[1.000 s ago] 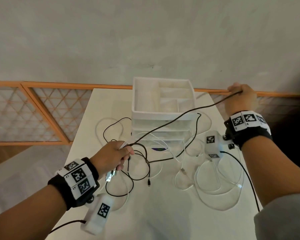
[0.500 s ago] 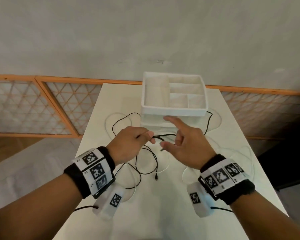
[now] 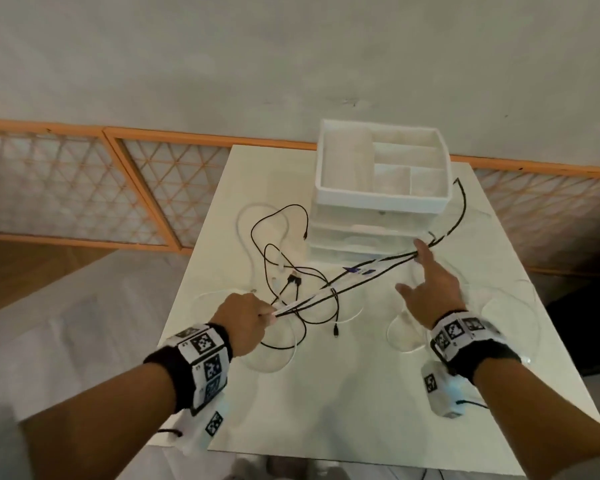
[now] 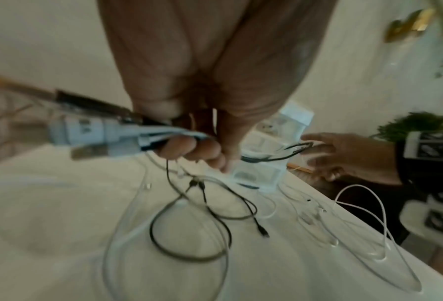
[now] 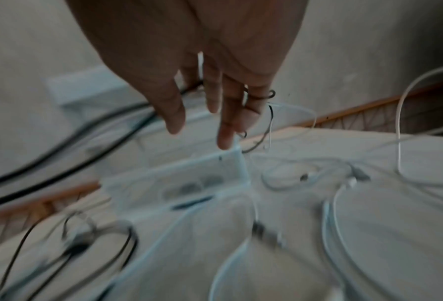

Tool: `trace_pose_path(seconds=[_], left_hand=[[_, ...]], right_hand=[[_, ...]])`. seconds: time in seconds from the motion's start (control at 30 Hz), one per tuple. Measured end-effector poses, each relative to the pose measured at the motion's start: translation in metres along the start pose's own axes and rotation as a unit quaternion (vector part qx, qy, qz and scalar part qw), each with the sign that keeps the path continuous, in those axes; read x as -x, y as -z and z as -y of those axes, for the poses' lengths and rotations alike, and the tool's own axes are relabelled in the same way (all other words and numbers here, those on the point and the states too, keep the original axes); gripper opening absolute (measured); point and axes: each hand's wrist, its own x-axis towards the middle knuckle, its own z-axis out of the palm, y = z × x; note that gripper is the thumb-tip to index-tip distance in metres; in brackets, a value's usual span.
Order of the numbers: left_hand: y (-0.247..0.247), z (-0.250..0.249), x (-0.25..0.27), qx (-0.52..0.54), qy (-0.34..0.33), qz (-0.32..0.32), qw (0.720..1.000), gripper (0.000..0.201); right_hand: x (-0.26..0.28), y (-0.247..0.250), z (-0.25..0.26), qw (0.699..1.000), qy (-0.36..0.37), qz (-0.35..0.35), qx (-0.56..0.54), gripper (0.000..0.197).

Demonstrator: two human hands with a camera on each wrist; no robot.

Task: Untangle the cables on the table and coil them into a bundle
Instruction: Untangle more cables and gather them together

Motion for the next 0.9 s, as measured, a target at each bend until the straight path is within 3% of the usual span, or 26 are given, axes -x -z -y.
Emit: trace_pose_path(seconds=[0.03,0.13,0.23,0.33,0.4,0.53,0.63,0.73,0.83,0.9], left_hand=[[-0.007,0.003,-0.001,0.021,0.023,-0.02,0.999,0.027],[-0.014,0.001,-0.001,0.084,0.043,-0.043,0.995,0.022],[-0.01,-0.007,-0.002,0.145,0.051,-0.038,0.987,0.025],[-0.001,-0.017,-0.004,0.148,0.025,-0.027,0.988,0.033],[0.003,-0.022,-0.005,0.141,0.01,-0.027,0.99,0.04],[0.009,-0.017,-0.013,0.174,0.028,-0.041,0.984,0.034],[0.01,-0.01,-0.019,0.242,0.057,-0.049,0.967,0.029],[0.016,-0.016,-0.018,0.283,0.065,-0.058,0.955,0.031],[0.031,-0.038,-0.014,0.403,0.031,-0.067,0.912,0.027],[0.041,-0.06,-0.012,0.473,-0.011,-0.043,0.88,0.024]], right_hand=[[0.009,-0.015,-0.001,1.0,-0.001,0.015,0.004,0.074],[0.037,-0.057,0.006,0.994,0.093,0.041,0.042,0.041],[0.05,-0.09,0.028,0.965,0.179,0.168,0.096,0.037],[0.044,-0.109,0.04,0.952,0.15,0.216,0.154,0.052],[0.036,-0.11,0.043,0.949,0.129,0.209,0.195,0.043],[0.02,-0.079,0.046,0.969,0.127,0.157,0.14,0.021],[0.009,-0.031,0.058,0.984,0.173,0.04,-0.011,0.014],[0.01,0.032,0.077,0.97,0.201,-0.058,-0.123,0.011],[0.028,0.07,0.097,0.965,0.222,0.025,-0.138,0.01],[0.042,0.069,0.108,0.96,0.246,0.076,-0.112,0.01]])
